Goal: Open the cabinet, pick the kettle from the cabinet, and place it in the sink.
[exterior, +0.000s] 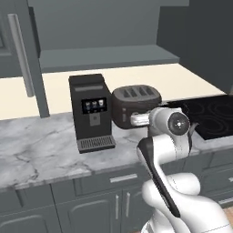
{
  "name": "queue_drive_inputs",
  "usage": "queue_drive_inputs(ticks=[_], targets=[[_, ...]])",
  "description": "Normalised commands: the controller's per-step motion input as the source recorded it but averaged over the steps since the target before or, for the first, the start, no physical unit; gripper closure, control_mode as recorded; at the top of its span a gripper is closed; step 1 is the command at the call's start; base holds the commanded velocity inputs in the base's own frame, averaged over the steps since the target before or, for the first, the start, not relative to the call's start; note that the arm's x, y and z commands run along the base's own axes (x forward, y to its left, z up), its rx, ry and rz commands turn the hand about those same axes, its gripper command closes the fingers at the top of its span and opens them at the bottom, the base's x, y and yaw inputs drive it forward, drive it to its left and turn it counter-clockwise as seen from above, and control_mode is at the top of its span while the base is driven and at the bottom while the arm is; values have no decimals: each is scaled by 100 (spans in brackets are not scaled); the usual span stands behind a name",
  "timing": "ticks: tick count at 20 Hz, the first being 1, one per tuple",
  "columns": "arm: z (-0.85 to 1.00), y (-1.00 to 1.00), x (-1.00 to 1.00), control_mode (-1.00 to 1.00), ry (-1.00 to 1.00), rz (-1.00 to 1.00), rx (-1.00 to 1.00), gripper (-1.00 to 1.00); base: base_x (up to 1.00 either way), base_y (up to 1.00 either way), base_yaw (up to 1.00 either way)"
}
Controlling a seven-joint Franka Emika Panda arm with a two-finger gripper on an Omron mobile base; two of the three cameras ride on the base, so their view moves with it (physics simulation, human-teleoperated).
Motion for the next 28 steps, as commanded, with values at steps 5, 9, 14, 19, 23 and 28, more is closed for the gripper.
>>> queue_drive_inputs(ticks=[5,9,14,19,23,28], targets=[[0,0,0,100,0,0,0,100,-63,0,-14],[0,0,0,100,0,0,0,100,-22,14,-65],[0,0,0,100,0,0,0,100,0,13,-92],[0,0,0,100,0,0,0,100,0,9,-98],[0,0,0,100,0,0,0,100,0,5,-100],[0,0,0,100,0,0,0,100,0,6,-100]])
